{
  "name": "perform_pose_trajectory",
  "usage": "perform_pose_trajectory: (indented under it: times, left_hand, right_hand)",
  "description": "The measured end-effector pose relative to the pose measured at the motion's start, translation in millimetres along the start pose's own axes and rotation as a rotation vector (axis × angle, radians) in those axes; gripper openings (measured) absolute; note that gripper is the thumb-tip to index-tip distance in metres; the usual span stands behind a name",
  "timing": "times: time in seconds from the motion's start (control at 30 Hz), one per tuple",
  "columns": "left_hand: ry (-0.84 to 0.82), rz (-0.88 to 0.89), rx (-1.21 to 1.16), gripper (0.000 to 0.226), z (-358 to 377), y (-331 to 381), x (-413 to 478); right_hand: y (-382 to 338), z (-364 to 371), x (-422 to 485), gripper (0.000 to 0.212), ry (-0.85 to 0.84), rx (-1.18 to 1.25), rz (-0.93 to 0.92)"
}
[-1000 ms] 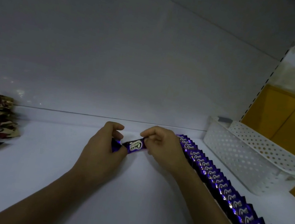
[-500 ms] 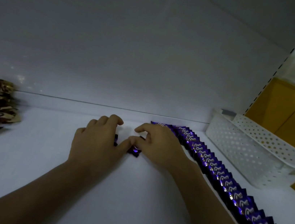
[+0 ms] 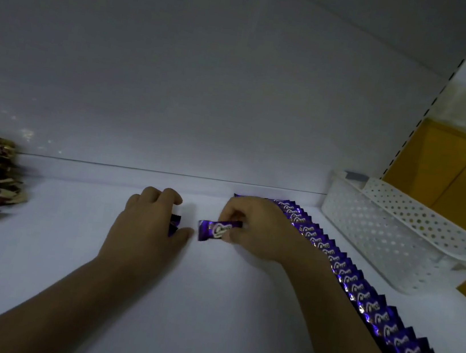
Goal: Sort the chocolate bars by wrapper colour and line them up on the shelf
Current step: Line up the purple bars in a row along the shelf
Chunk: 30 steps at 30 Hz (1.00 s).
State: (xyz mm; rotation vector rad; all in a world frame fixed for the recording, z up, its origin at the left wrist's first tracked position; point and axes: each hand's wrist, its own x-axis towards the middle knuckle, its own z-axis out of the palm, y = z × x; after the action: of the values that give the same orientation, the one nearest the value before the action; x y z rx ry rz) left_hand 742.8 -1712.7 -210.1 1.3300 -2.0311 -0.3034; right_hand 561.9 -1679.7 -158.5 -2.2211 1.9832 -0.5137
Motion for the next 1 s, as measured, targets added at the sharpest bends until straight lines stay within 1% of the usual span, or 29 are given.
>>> perform_pose_trajectory:
  times: [0.03,0.13,0.2,0.23,0.3,0.37,0.5,0.57,0.63,0.7,0.73,0.8,0.87,0.93,1.0]
  left_hand:
    - [0.000,0.004,0.007,0.048,-0.4,-0.4,-0.3]
    - [0.000,0.007,0.010,0.046,-1.5,0.1,1.3]
    - [-0.006,0.002,0.013,0.044,-0.8,2.8,1.2]
    - [-0.010,0.006,0.016,0.043,0.0,4.2,0.8]
    - [-0.012,0.021,0.027,0.040,2.0,5.8,-0.4]
    - [-0.012,0.036,0.044,0.038,3.1,5.2,-0.1]
    - [-0.017,0.046,0.046,0.037,3.9,4.1,2.6]
    - [-0.016,0.055,0.006,0.038,4.2,4.3,2.9]
    - [-0.018,0.072,-0.040,0.041,3.5,4.5,1.4]
    - [-0.007,0.066,-0.032,0.043,2.0,5.3,-1.4]
    - [0.010,0.068,0.033,0.044,1.2,6.2,-2.3]
    - [0.040,0.122,0.299,0.043,-0.6,8.8,-3.4]
    - [0.037,0.149,0.491,0.045,-4.4,10.2,-2.9]
    - [0.013,0.129,0.578,0.050,-8.9,8.7,-0.9]
    - [-0.014,0.142,0.606,0.050,-11.5,6.6,1.1]
  right_hand:
    - [4.7,-4.5,0.1,0.012,0.069,0.013,0.052]
    - [22.3,-20.7,-2.6,0.020,0.306,-0.042,0.244]
    - [34.4,-27.6,-7.5,0.019,0.377,-0.084,0.314]
    - [39.2,-29.1,-9.6,0.018,0.370,-0.105,0.337]
    - [45.2,-26.9,-12.2,0.019,0.303,-0.151,0.371]
    - [48.2,-21.4,-11.8,0.021,0.252,-0.183,0.375]
    - [50.4,-16.6,-9.6,0.020,0.278,-0.204,0.352]
    - [51.8,-15.8,-9.2,0.019,0.285,-0.211,0.346]
    - [53.3,-13.8,-8.8,0.016,0.293,-0.190,0.340]
    - [53.6,-12.1,-8.8,0.015,0.306,-0.140,0.347]
    - [53.7,-11.5,-8.8,0.016,0.312,-0.122,0.352]
    - [53.7,-11.5,-8.1,0.015,0.313,-0.102,0.351]
    - [53.5,-11.9,-6.8,0.012,0.304,-0.074,0.344]
    - [53.4,-11.6,-6.4,0.012,0.290,-0.055,0.353]
    - [53.6,-12.2,-6.6,0.011,0.299,-0.054,0.366]
